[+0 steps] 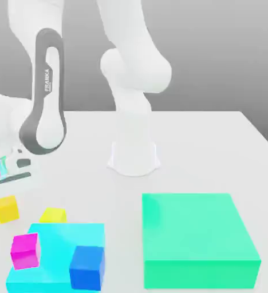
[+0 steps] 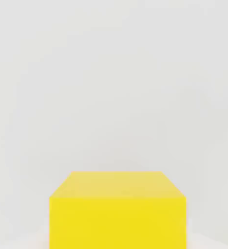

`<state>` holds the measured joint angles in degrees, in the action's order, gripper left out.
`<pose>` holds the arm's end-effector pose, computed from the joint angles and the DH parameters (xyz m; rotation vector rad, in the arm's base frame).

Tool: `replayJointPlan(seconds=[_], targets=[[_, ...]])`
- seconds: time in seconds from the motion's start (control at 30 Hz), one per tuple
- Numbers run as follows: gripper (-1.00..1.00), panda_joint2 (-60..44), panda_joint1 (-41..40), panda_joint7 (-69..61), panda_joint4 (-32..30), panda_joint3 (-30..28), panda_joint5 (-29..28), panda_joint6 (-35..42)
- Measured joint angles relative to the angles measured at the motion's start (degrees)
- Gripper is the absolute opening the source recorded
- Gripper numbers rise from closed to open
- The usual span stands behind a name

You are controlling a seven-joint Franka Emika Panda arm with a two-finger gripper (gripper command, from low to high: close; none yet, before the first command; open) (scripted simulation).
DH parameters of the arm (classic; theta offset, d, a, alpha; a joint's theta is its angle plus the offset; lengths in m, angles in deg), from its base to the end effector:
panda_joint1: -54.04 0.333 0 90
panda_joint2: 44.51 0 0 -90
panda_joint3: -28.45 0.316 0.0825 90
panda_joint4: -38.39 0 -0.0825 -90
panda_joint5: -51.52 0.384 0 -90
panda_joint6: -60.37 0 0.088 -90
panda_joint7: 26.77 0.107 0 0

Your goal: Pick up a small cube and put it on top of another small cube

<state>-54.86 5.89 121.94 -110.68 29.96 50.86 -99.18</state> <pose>0.3017 -0.3181 0.1918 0.4032 3.1133 -0.0015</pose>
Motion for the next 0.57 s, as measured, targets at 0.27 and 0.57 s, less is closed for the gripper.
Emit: replayJointPlan(seconds=[0.27, 0.57], targets=[[-1.00, 5.14, 14.38, -12.21, 11.37, 13.88, -1.75, 16.58], [1.00, -0.49, 20.46, -15.28, 14.99, 16.42, -5.15, 15.15]])
